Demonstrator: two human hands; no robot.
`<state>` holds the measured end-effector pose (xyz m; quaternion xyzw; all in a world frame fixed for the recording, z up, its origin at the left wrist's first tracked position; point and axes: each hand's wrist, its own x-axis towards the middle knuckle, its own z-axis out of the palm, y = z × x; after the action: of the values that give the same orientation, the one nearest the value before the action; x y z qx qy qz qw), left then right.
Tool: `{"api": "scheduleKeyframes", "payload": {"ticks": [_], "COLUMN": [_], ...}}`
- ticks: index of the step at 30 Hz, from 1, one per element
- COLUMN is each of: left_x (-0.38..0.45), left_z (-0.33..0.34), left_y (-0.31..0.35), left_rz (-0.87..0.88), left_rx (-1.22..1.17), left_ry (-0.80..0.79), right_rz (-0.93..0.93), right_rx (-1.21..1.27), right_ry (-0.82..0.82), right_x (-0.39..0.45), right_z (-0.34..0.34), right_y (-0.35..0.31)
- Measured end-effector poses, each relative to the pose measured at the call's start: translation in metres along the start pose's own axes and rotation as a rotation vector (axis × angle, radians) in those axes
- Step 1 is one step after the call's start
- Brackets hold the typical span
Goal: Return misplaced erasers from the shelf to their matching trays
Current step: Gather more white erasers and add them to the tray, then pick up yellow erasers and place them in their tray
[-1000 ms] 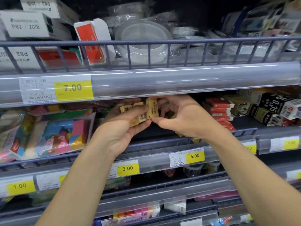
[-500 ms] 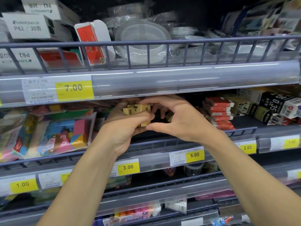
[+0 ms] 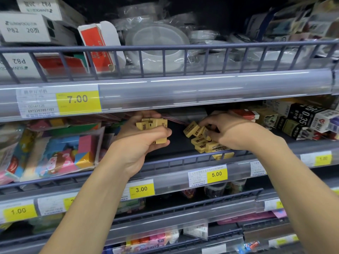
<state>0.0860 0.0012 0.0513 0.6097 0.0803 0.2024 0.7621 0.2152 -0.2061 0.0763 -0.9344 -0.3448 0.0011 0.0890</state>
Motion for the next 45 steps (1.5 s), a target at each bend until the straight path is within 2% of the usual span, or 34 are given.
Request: {"api": "scheduleKeyframes", "payload": {"ticks": [9,13,18,20,23,25,28,31,33,35,42,45], "left_x": [-0.001,0.001,0.001,-0.002,-0.012,-0.022,-0.045,-0.072,-0.090,-0.107,-0.155,-0.183], "left_z": [0.000,-0.001,-0.004,-0.004,-0.005,-0.005,-0.005,-0.005,-0.008,-0.013,-0.047,-0.065], "left_y": [0.001,0.000,-0.001,0.000,0.004,0.006,0.002,-0.016,-0.035,-0.061,-0.188,-0.240], "left_rz": [-0.003,-0.002,0.021,0.041,0.078,0.107,0.122,0.099,0.043,-0.057,-0.610,-0.784], "left_rx": [0.011,0.005,-0.010,-0.014,-0.036,-0.070,-0.115,-0.125,-0.143,-0.146,-0.039,0.024], "left_ry": [0.001,-0.003,-0.013,-0.025,-0.040,-0.065,-0.163,-0.292,-0.360,-0.362,-0.182,-0.090], "right_rz": [0.054,0.096,0.122,0.096,-0.039,-0.117,-0.194,-0.179,-0.116,-0.026,0.451,0.626], "right_rx": [-0.033,0.038,0.148,0.308,0.768,0.964,1.232,1.355,1.406,1.425,1.509,1.523], "right_ry": [-0.026,-0.001,0.145,0.239,0.376,0.434,0.469,0.445,0.401,0.350,0.173,0.074], "right_x": [0.012,0.017,0.013,0.006,-0.015,-0.033,-0.063,-0.098,-0.123,-0.148,-0.223,-0.253], "right_z": [-0.004,0.004,0.006,0.008,0.015,0.022,0.041,0.074,0.102,0.133,0.254,0.300], "right_y": [-0.016,-0.021,-0.021,-0.017,-0.016,-0.019,-0.024,-0.025,-0.025,-0.024,-0.020,-0.015]}}
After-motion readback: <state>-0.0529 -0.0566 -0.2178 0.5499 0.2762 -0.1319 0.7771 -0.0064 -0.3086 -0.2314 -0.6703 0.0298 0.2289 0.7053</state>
